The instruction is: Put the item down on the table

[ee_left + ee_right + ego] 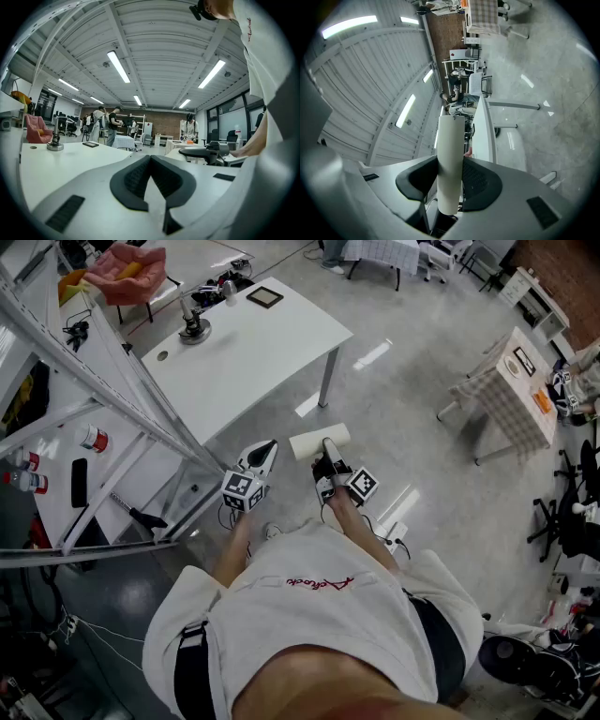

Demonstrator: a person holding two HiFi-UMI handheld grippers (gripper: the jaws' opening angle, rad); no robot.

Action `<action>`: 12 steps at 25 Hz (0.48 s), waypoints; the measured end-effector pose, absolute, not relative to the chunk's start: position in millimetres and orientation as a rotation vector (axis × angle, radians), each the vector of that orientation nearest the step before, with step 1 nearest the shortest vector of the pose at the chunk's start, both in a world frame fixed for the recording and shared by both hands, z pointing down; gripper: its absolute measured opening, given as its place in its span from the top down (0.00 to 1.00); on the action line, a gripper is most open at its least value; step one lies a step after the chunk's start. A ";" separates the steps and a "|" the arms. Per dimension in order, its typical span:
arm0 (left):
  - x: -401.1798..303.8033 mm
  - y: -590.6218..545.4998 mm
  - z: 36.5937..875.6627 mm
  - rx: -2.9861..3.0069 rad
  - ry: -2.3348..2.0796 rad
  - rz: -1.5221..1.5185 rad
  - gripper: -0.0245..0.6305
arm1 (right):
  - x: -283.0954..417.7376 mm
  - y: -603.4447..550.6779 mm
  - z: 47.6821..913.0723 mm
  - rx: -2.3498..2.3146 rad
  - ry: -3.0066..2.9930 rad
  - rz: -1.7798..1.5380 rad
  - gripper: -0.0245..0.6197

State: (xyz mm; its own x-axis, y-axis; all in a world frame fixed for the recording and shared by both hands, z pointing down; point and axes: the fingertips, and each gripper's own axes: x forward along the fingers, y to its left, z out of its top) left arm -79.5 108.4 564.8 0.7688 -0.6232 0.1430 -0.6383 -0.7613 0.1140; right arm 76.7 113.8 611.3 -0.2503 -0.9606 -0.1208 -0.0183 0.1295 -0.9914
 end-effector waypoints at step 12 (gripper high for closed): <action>-61.0 102.8 565.5 2.798 -1.018 0.144 0.93 | 95.9 107.3 610.9 -1.002 1.471 -1.289 0.72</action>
